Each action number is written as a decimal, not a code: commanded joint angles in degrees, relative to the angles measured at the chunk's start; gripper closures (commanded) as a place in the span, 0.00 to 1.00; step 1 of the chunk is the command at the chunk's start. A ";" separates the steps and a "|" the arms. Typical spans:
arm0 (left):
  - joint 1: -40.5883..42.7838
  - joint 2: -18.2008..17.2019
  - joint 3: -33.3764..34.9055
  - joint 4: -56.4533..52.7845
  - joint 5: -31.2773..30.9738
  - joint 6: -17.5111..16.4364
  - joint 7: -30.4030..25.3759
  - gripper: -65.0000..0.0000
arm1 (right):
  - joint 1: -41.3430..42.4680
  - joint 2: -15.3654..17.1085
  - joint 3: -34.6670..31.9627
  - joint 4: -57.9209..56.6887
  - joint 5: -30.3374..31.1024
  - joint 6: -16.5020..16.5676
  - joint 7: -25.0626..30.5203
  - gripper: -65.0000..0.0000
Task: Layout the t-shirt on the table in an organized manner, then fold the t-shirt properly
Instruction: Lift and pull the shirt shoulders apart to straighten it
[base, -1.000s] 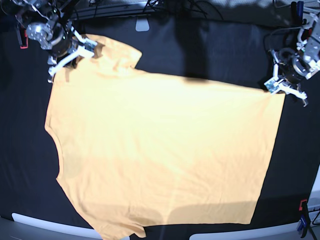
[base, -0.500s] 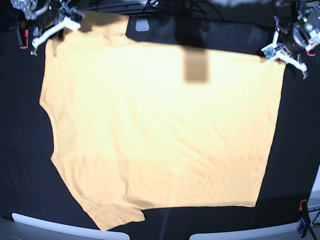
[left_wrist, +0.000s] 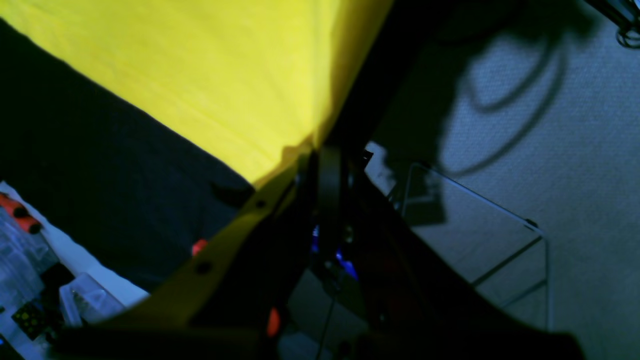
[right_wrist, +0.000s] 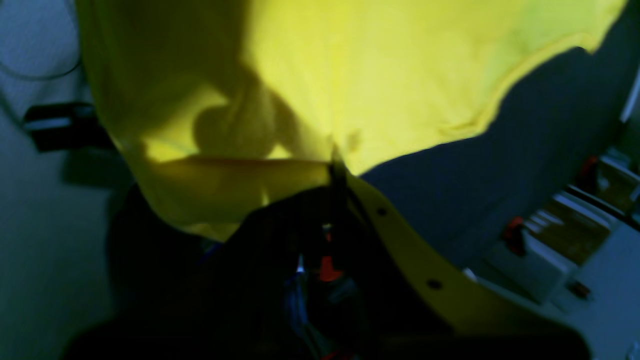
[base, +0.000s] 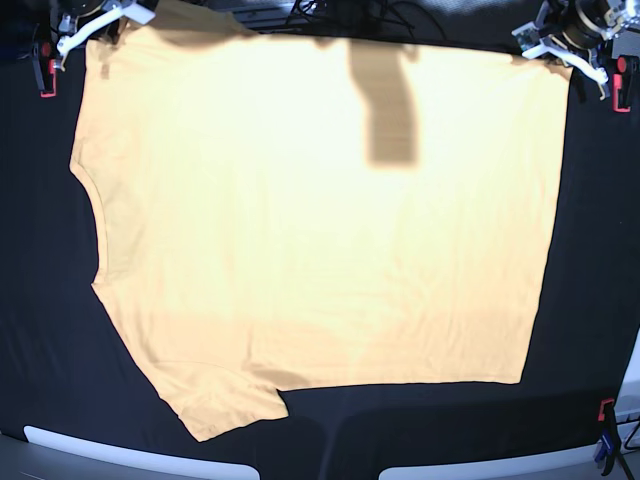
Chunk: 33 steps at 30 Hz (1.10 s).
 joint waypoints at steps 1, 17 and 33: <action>0.15 -1.09 -1.77 1.14 0.42 0.98 0.33 1.00 | 0.79 0.61 0.87 0.81 -1.05 -1.86 -0.96 1.00; -9.77 14.49 -15.50 -2.84 -7.91 0.74 -5.95 1.00 | 26.18 -4.22 1.18 -4.66 14.14 2.47 0.76 1.00; -22.03 20.15 -15.47 -11.87 -7.98 0.68 -12.98 1.00 | 40.96 -9.84 0.37 -13.86 18.14 6.12 3.56 1.00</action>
